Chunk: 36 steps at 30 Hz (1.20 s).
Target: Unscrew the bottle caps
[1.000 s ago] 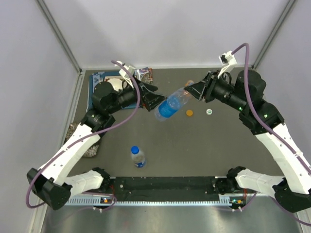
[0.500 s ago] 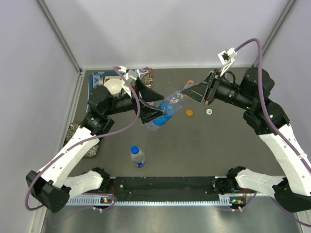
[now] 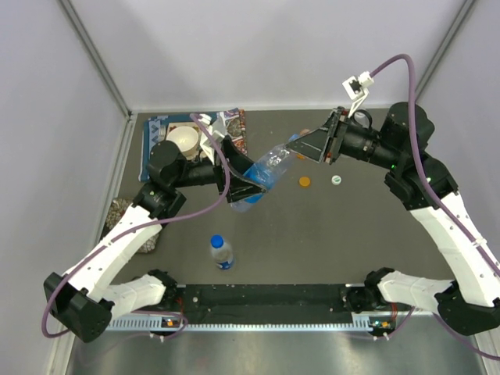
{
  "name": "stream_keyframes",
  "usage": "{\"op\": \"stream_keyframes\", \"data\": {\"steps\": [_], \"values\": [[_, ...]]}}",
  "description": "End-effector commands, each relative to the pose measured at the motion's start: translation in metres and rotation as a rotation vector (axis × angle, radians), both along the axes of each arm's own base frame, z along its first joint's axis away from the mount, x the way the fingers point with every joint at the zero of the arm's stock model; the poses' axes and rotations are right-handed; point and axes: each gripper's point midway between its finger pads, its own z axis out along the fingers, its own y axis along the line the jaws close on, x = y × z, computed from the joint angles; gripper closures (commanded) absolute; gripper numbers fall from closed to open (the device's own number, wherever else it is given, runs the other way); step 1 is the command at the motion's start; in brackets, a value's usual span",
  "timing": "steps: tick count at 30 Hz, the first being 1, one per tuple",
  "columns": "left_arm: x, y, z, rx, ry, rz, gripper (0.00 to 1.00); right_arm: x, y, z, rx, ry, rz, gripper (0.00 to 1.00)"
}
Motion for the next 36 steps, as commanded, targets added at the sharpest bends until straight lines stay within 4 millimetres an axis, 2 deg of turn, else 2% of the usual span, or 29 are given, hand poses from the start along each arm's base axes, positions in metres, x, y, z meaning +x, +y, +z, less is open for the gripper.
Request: {"op": "stream_keyframes", "data": {"steps": [1, 4, 7, 8, 9, 11, 12, 13, 15, 17, 18, 19, 20, 21, 24, 29, 34, 36], "values": [[-0.004, -0.001, 0.007, -0.018, -0.059, -0.035, 0.34, -0.009, -0.004, 0.036, 0.070, -0.095, 0.019, 1.00], [-0.008, -0.004, 0.005, -0.010, -0.056, -0.060, 0.35, -0.008, -0.004, 0.034, 0.062, -0.094, 0.020, 1.00], [-0.011, -0.009, 0.001, 0.013, -0.059, -0.086, 0.45, -0.007, -0.004, 0.030, 0.050, -0.096, 0.015, 1.00], [-0.010, -0.011, -0.001, 0.022, -0.082, -0.086, 0.51, -0.006, -0.004, 0.030, 0.047, -0.096, 0.012, 1.00], [-0.011, -0.015, -0.009, 0.051, -0.056, -0.088, 0.53, -0.004, -0.005, 0.029, 0.045, -0.097, 0.003, 1.00], [-0.009, -0.018, -0.010, 0.074, -0.100, -0.066, 0.55, -0.002, -0.007, 0.028, 0.039, -0.094, -0.017, 0.79], [-0.009, -0.019, -0.017, 0.101, -0.089, -0.055, 0.57, 0.001, -0.009, 0.028, 0.038, -0.094, -0.040, 0.60], [-0.007, -0.023, -0.017, 0.110, -0.102, -0.021, 0.58, 0.002, -0.010, 0.029, 0.038, -0.095, -0.054, 0.52], [-0.009, -0.026, -0.020, 0.130, -0.152, 0.012, 0.61, 0.006, -0.014, 0.029, 0.037, -0.090, -0.092, 0.36], [-0.002, -0.025, -0.020, 0.149, -0.199, 0.098, 0.64, 0.009, -0.017, 0.033, 0.045, -0.088, -0.117, 0.30], [-0.007, -0.029, -0.020, 0.153, -0.218, 0.105, 0.66, 0.011, -0.019, 0.035, 0.049, -0.088, -0.136, 0.26], [-0.008, -0.029, -0.019, 0.152, -0.240, 0.125, 0.70, 0.011, -0.019, 0.038, 0.056, -0.087, -0.144, 0.25], [-0.001, -0.028, -0.019, 0.164, -0.262, 0.179, 0.71, 0.012, -0.019, 0.038, 0.056, -0.084, -0.150, 0.25], [-0.005, -0.031, -0.018, 0.163, -0.273, 0.185, 0.73, 0.015, -0.022, 0.037, 0.053, -0.076, -0.178, 0.25], [0.005, -0.026, -0.012, 0.156, -0.293, 0.301, 0.74, 0.020, -0.029, 0.033, 0.031, -0.065, -0.250, 0.24], [0.021, -0.001, 0.004, 0.071, -0.319, 0.518, 0.75, 0.025, -0.041, 0.028, -0.001, -0.053, -0.330, 0.23], [0.037, 0.017, 0.007, 0.073, -0.308, 0.666, 0.77, 0.026, -0.032, 0.027, -0.001, -0.033, -0.320, 0.23], [0.038, 0.018, 0.005, 0.080, -0.309, 0.682, 0.77, 0.028, -0.028, 0.028, -0.002, -0.034, -0.322, 0.23]]}}
